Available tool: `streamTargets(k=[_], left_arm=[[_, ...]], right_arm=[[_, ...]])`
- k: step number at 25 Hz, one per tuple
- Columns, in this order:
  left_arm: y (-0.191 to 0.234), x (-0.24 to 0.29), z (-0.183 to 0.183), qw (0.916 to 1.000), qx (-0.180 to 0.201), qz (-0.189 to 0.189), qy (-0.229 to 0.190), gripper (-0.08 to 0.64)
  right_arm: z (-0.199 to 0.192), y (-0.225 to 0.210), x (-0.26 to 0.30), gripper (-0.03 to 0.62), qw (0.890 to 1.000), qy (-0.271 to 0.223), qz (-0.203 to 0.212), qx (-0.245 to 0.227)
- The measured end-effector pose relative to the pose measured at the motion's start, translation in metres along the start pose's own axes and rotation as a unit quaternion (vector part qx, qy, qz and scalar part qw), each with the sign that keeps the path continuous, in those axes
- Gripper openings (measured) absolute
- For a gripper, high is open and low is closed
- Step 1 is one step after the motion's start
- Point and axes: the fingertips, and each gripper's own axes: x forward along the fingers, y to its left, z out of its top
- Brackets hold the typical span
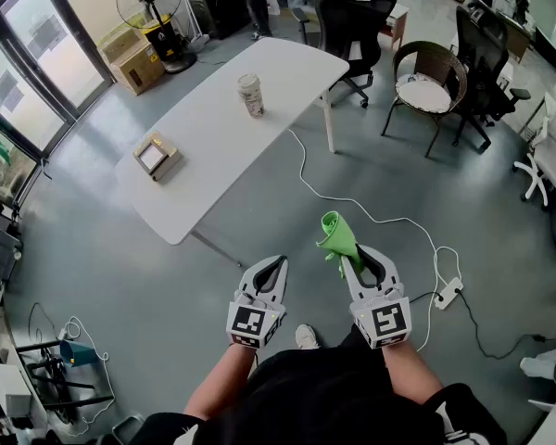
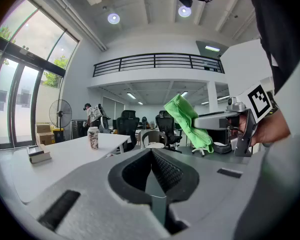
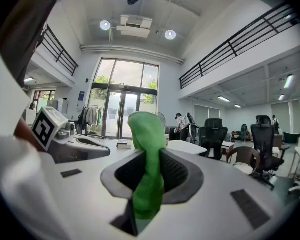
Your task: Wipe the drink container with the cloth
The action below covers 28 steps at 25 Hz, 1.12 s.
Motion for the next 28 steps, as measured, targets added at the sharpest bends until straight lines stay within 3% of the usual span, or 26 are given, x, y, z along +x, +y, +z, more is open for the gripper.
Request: streamTargets(k=[8, 17, 28], left_arm=[[0.000, -0.018, -0.008, 1.0000, -0.002, -0.004, 0.004, 0.014], [0.002, -0.016, -0.004, 1.0000, -0.005, -0.004, -0.001, 0.014], [0.038, 0.052, 0.005, 0.9992, -0.015, 0.035, 0.011, 0.014]], right_arm=[[-0.003, 0.020, -0.005, 0.087, 1.000, 0.005, -0.001, -0.010], [0.009, 0.005, -0.005, 0.095, 0.999, -0.029, -0.007, 0.043], [0.018, -0.046, 0.066, 0.095, 0.999, -0.009, 0.034, -0.026]])
